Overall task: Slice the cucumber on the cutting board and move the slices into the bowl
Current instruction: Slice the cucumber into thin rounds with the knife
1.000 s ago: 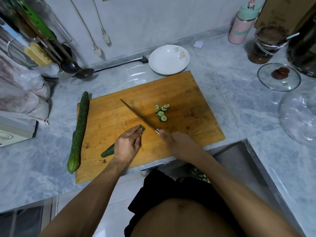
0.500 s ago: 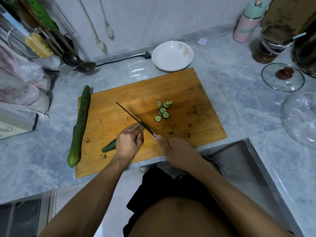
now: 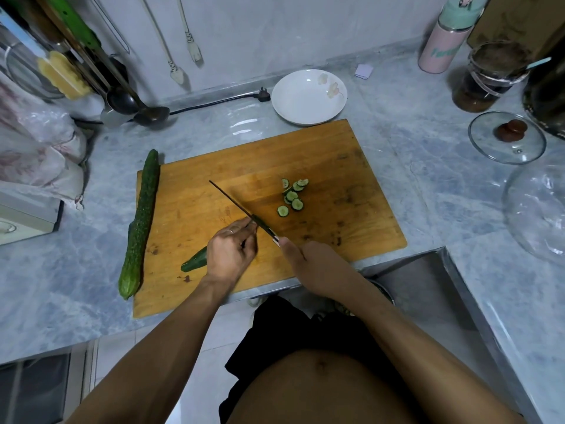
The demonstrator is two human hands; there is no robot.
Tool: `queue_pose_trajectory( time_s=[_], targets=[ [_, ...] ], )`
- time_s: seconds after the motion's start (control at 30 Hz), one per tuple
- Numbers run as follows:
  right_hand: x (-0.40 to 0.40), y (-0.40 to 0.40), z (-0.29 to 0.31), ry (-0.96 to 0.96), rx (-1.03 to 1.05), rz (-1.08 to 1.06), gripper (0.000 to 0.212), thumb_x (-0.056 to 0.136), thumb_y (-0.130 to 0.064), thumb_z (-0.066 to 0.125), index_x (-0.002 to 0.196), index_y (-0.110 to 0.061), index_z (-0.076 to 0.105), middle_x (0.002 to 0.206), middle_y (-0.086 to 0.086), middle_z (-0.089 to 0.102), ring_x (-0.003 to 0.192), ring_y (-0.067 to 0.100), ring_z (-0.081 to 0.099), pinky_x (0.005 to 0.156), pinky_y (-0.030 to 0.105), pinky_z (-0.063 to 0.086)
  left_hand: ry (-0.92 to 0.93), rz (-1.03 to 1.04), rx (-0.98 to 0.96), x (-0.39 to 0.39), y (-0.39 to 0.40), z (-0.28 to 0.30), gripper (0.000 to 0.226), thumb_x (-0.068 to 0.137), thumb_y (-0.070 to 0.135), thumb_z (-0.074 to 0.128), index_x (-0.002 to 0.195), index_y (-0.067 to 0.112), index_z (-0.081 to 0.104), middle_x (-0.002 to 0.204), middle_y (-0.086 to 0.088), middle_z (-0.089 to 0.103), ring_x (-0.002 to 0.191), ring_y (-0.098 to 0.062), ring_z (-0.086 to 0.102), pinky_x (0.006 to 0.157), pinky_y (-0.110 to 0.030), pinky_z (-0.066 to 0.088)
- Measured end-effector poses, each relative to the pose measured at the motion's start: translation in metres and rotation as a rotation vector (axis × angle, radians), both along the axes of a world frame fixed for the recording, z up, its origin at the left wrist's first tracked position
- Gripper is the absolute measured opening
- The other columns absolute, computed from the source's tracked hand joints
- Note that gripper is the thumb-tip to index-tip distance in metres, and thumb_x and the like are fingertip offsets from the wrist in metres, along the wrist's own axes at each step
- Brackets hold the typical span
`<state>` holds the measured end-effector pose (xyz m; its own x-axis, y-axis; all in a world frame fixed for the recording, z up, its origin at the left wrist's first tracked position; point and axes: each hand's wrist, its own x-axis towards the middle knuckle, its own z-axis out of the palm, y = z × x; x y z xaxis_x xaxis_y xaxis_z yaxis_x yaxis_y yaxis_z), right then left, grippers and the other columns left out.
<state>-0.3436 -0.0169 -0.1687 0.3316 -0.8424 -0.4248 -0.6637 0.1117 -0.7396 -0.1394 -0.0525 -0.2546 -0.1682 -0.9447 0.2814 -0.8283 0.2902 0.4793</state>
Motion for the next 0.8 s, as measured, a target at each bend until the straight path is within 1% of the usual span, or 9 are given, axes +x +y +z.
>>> queue_pose_trajectory(
  time_s=[0.13,0.2,0.27,0.3,0.33,0.37,0.47,0.67,0.8],
  targets=[
    [-0.005,-0.005,0.007,-0.005,0.040,-0.017,0.068,0.102,-0.058,0.021,0.056,-0.012,0.043,0.054,0.004,0.048,0.053,0.017,0.050,0.050,0.029,0.033,0.002,0.015,-0.005,-0.001,0.001,-0.002,0.025,0.080,0.005,0.064,0.102,0.007,0.077,0.107,-0.011,0.074,0.102,-0.024,0.070,0.089,-0.039,0.057],
    [-0.001,-0.008,0.009,0.009,0.049,-0.011,0.067,0.103,-0.056,0.020,0.062,-0.011,0.047,0.061,0.007,0.052,0.061,0.020,0.053,0.054,0.030,0.036,-0.010,0.015,-0.002,-0.003,0.001,-0.001,0.026,0.080,0.004,0.061,0.100,0.006,0.077,0.106,-0.011,0.074,0.102,-0.024,0.070,0.089,-0.038,0.057],
    [0.010,-0.011,0.002,0.024,0.064,-0.023,0.066,0.105,-0.051,0.016,0.086,-0.004,0.059,0.082,0.018,0.060,0.083,0.029,0.059,0.069,0.033,0.042,-0.028,0.000,0.010,-0.003,0.001,0.001,0.028,0.080,0.007,0.056,0.099,0.006,0.077,0.106,-0.009,0.074,0.102,-0.023,0.069,0.088,-0.037,0.057],
    [0.015,-0.013,-0.003,0.027,0.082,-0.036,0.067,0.106,-0.049,0.015,0.103,-0.001,0.062,0.093,0.023,0.062,0.093,0.033,0.060,0.077,0.034,0.042,-0.036,-0.009,0.024,-0.002,0.001,0.001,0.029,0.080,0.008,0.054,0.099,0.006,0.077,0.106,-0.008,0.074,0.102,-0.023,0.069,0.087,-0.037,0.057],
    [0.021,-0.013,-0.008,0.044,0.092,-0.032,0.070,0.105,-0.049,0.014,0.112,0.001,0.062,0.100,0.024,0.063,0.100,0.034,0.060,0.079,0.032,0.039,-0.045,-0.015,0.034,-0.001,0.002,0.001,0.030,0.079,0.010,0.053,0.098,0.007,0.077,0.106,-0.008,0.074,0.101,-0.023,0.069,0.085,-0.036,0.057],
    [0.024,-0.013,-0.013,0.063,0.091,-0.024,0.073,0.105,-0.051,0.013,0.112,0.002,0.063,0.103,0.024,0.064,0.102,0.034,0.059,0.079,0.031,0.037,-0.049,-0.018,0.042,0.000,0.003,0.002,0.030,0.079,0.010,0.053,0.097,0.006,0.077,0.106,-0.008,0.074,0.100,-0.023,0.069,0.084,-0.036,0.057],
    [0.027,-0.010,-0.022,0.082,0.057,-0.035,0.078,0.103,-0.056,0.014,0.095,0.001,0.068,0.098,0.022,0.066,0.099,0.031,0.060,0.082,0.032,0.038,-0.045,-0.008,0.042,-0.001,0.002,0.003,0.028,0.079,0.007,0.055,0.097,0.007,0.077,0.106,-0.008,0.074,0.100,-0.023,0.069,0.084,-0.036,0.057],
    [0.012,-0.014,-0.015,0.082,0.027,-0.057,0.073,0.103,-0.055,0.015,0.076,-0.004,0.060,0.075,0.013,0.061,0.080,0.031,0.062,0.069,0.032,0.040,0.001,0.034,0.012,-0.002,0.003,-0.002,0.025,0.083,0.005,0.067,0.105,0.010,0.077,0.114,-0.010,0.071,0.100,-0.025,0.070,0.086,-0.037,0.057],
    [-0.008,-0.019,-0.010,0.080,0.020,-0.112,0.076,0.101,-0.059,0.012,0.069,-0.007,0.058,0.069,0.011,0.060,0.069,0.025,0.059,0.062,0.032,0.041,0.005,0.038,0.016,-0.002,0.002,-0.002,0.024,0.083,0.004,0.070,0.105,0.011,0.077,0.116,-0.008,0.071,0.098,-0.025,0.070,0.083,-0.037,0.058]
  ],
)
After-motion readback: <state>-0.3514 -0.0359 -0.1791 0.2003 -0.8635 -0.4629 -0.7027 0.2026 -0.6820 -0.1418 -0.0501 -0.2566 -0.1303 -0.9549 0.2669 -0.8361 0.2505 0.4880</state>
